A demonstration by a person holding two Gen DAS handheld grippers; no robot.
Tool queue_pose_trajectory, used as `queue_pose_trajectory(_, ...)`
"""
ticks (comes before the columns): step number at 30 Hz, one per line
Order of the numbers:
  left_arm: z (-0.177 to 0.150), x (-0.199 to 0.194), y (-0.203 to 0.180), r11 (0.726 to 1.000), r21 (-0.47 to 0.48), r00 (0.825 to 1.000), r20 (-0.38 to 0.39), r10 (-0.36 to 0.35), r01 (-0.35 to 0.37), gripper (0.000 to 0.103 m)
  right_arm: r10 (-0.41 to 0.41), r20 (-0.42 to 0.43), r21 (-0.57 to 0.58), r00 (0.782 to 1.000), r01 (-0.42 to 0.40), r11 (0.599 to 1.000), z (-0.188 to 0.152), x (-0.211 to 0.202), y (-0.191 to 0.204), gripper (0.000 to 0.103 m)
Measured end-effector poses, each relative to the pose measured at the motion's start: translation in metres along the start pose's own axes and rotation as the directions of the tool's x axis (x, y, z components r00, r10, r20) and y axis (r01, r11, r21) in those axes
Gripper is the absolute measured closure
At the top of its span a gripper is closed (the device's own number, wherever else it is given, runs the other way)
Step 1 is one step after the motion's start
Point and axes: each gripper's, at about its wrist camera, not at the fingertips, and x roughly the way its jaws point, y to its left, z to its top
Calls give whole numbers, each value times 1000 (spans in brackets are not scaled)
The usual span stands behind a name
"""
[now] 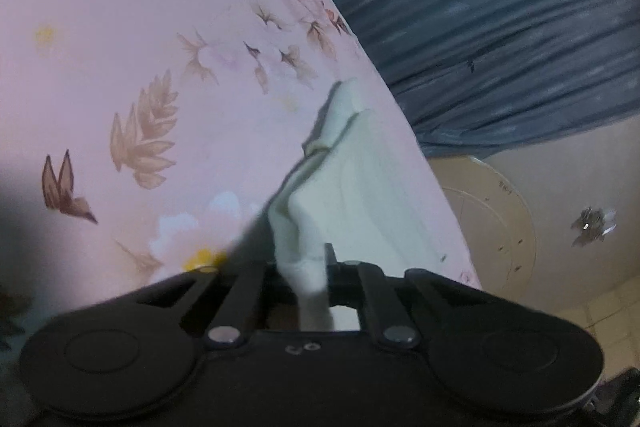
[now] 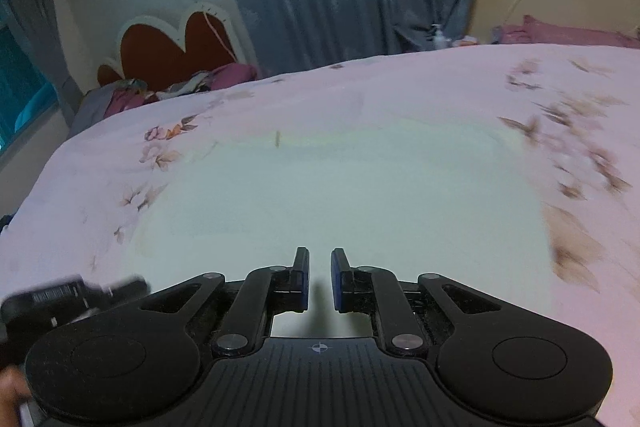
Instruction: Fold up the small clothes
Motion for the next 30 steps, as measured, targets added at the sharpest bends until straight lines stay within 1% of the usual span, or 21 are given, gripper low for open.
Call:
queue_pose_trajectory(4,-4,-11,-11,996,87,999,26,-19,17,95,-4,-16,-21,1000,4,1000,9,29,9,92)
queue_pose_trajectory(5,-4,-11,-11,995,96,999,33,-3,0,87,-12,-27,-31,1000,11,999,7,35,9,92)
queue_pose_trajectory(6,-5,-10,-9,996,88,999,42,27,-30,81,-26,-52,-38,998,24,999,2,44,8,93)
queue_pose_trajectory(7,-4,-7,-7,997,75,999,41,20,-23,82,-34,-73,-26,997,32,999,-3,52,5,94)
queue_pose_trajectory(10,1,-2,-11,995,97,999,38,31,-35,82,-33,-54,-12,998,32,999,-8,56,1,97)
queue_pose_trajectory(11,1,-2,-12,995,98,999,38,28,-32,86,-37,-51,-20,998,36,999,-9,57,1,97)
queue_pose_trajectory(12,2,-1,-13,994,106,999,34,28,-32,97,-39,-47,-28,998,37,999,-9,58,2,97)
queue_pose_trajectory(13,2,-1,-16,991,124,999,31,38,-41,95,-38,-46,-28,998,36,999,-10,58,1,98)
queue_pose_trajectory(14,2,-4,-20,989,141,999,38,34,-39,96,-37,-47,-28,998,35,999,-10,57,1,98)
queue_pose_trajectory(16,0,-12,-35,979,203,999,47,12,-21,96,-28,-50,-29,998,27,999,-10,57,-1,98)
queue_pose_trajectory(18,-3,-17,-59,953,302,999,45,-4,-10,96,0,-47,-1,999,0,1000,-7,52,-8,98)
queue_pose_trajectory(20,-9,-16,-90,915,403,1000,-7,-26,26,96,31,48,57,998,-33,998,-5,30,-16,97)
queue_pose_trajectory(21,-14,-14,-105,895,444,999,-34,-34,45,96,48,98,86,994,-56,995,-4,17,-24,97)
queue_pose_trajectory(23,-26,-9,-133,853,515,996,-75,-47,79,96,55,142,142,988,-75,987,-2,-2,-43,97)
queue_pose_trajectory(26,-51,0,-175,792,595,988,-138,-67,137,96,55,186,232,981,-98,968,1,-27,-81,97)
queue_pose_trajectory(30,-95,19,-220,720,668,974,-217,-56,190,96,4,234,322,972,-81,943,0,-64,-138,97)
